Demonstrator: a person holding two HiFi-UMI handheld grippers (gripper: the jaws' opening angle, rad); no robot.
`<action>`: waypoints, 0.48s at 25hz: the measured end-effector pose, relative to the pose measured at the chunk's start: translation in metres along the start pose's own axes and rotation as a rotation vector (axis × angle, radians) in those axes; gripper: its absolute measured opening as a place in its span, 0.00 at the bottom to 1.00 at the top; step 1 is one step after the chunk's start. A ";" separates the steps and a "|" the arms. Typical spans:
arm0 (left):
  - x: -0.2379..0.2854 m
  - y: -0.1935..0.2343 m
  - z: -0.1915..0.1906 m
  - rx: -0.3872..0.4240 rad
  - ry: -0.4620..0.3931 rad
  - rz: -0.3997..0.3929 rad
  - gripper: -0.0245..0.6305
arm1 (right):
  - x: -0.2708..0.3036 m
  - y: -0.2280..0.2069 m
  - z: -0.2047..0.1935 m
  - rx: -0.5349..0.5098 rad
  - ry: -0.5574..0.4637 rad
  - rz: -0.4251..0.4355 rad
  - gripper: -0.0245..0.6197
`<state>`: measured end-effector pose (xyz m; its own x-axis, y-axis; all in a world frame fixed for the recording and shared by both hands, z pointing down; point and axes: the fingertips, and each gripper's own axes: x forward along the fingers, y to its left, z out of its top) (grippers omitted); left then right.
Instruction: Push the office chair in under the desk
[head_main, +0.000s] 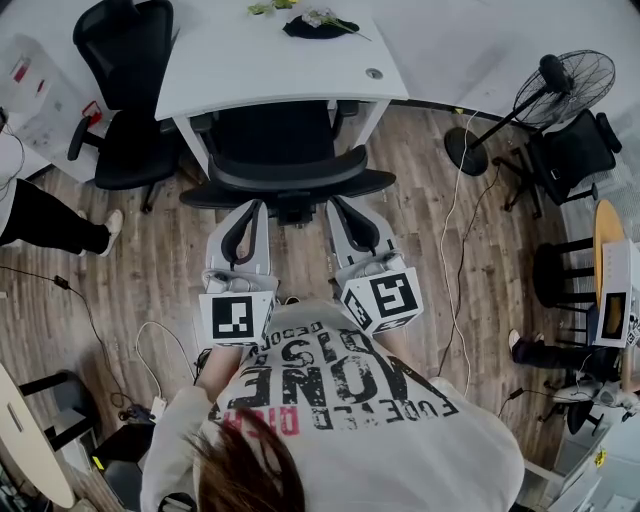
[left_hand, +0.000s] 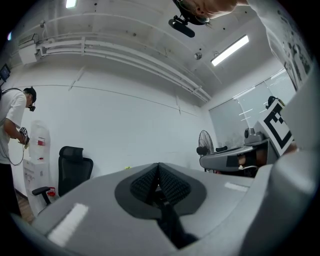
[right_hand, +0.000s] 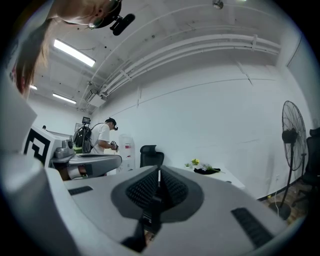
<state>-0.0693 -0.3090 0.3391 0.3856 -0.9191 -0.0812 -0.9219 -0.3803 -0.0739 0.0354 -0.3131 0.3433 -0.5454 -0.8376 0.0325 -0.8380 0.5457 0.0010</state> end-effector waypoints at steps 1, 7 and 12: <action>0.000 0.000 0.000 0.003 -0.001 0.000 0.06 | 0.000 -0.001 -0.001 0.000 0.001 -0.004 0.07; 0.000 -0.003 -0.003 0.008 0.002 -0.004 0.06 | -0.001 -0.002 0.001 0.002 -0.026 0.006 0.07; 0.002 -0.004 -0.001 0.018 -0.004 -0.006 0.06 | -0.001 -0.004 0.001 0.001 -0.043 0.007 0.07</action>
<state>-0.0650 -0.3093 0.3404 0.3915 -0.9162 -0.0850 -0.9187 -0.3840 -0.0922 0.0396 -0.3144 0.3418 -0.5517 -0.8340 -0.0102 -0.8340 0.5517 0.0002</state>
